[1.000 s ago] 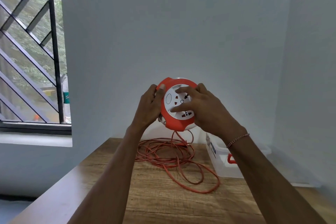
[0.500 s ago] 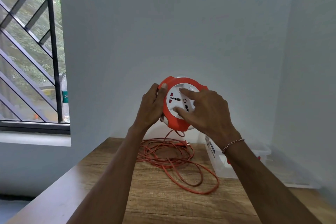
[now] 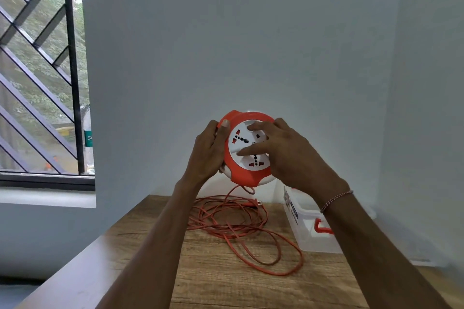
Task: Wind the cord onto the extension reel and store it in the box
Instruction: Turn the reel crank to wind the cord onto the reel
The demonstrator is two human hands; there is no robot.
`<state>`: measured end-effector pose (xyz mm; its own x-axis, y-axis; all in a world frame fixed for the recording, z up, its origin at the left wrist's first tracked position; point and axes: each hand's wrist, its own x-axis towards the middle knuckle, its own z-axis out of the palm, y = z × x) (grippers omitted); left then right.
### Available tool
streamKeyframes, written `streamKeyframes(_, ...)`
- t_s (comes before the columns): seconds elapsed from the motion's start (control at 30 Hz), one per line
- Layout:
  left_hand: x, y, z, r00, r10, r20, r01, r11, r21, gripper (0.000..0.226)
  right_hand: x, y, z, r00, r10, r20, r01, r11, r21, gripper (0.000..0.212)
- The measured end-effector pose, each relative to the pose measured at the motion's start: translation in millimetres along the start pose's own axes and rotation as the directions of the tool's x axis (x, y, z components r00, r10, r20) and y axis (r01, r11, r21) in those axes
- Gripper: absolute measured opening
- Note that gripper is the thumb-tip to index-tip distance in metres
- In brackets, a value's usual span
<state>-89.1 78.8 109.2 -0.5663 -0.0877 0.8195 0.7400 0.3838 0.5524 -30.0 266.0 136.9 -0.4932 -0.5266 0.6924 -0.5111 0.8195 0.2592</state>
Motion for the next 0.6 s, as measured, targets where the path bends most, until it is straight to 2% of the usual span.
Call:
streamKeyframes(0.13,0,1,1,1.000,0.002,-0.007,-0.002,1.000,0.007,0.039,-1,-6,3,1.000,0.024,-0.020,-0.026,0.994,-0.104,0.061)
streamKeyframes(0.3,-2,1,2,1.000,-0.002,-0.007,0.002,1.000,-0.016,0.038,-3,-4,13,0.991,0.067,-0.120,-0.081,0.989,-0.122,0.061)
streamKeyframes(0.5,-1,1,2,1.000,0.008,-0.019,-0.008,1.000,-0.005,0.041,-3,-9,19,0.944,0.238,-0.230,-0.244,0.970,0.006,0.061)
streamKeyframes(0.6,-1,1,2,1.000,-0.004,-0.021,0.004,1.000,-0.002,0.040,1,-11,16,0.928,0.301,-0.222,-0.286,0.953,0.097,0.058)
